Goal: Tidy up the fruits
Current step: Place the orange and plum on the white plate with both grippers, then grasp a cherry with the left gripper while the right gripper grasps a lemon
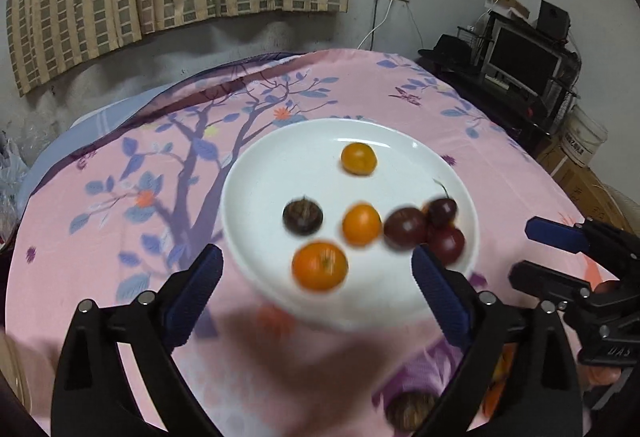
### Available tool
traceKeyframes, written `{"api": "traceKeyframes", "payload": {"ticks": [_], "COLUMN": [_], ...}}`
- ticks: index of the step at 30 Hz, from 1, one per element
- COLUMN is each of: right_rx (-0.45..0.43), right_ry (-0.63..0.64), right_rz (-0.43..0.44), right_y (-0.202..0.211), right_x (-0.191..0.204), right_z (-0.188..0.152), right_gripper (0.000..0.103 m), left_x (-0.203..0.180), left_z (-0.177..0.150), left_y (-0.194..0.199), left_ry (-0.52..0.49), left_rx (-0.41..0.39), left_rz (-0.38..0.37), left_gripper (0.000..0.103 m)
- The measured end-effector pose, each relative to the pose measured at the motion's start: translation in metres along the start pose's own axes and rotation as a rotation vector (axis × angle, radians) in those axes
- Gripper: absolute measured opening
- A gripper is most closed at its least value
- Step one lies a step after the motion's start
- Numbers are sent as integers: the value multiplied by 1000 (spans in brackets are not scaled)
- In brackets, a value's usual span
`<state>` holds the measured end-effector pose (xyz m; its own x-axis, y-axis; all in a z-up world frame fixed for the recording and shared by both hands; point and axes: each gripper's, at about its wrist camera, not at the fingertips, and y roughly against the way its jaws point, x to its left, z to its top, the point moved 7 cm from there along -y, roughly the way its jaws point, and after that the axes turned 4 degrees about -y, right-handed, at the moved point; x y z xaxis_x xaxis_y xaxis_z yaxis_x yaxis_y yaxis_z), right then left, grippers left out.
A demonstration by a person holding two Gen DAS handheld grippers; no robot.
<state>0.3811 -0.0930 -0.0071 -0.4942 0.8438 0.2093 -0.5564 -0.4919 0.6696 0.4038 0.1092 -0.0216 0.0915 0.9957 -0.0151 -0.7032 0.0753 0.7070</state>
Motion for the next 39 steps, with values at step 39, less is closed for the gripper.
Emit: {"api": "traceKeyframes", "payload": {"ticks": [39], "right_rx": [278], "right_ry": [490], "right_rz": [-101], "right_y": [1], "right_x": [97], "right_z": [-145], "right_gripper": [41], "left_x": [19], "left_z": [-120], "left_y": [61], "left_ry": [55], "left_rx": [22], "left_rz": [-39], "left_gripper": [94]}}
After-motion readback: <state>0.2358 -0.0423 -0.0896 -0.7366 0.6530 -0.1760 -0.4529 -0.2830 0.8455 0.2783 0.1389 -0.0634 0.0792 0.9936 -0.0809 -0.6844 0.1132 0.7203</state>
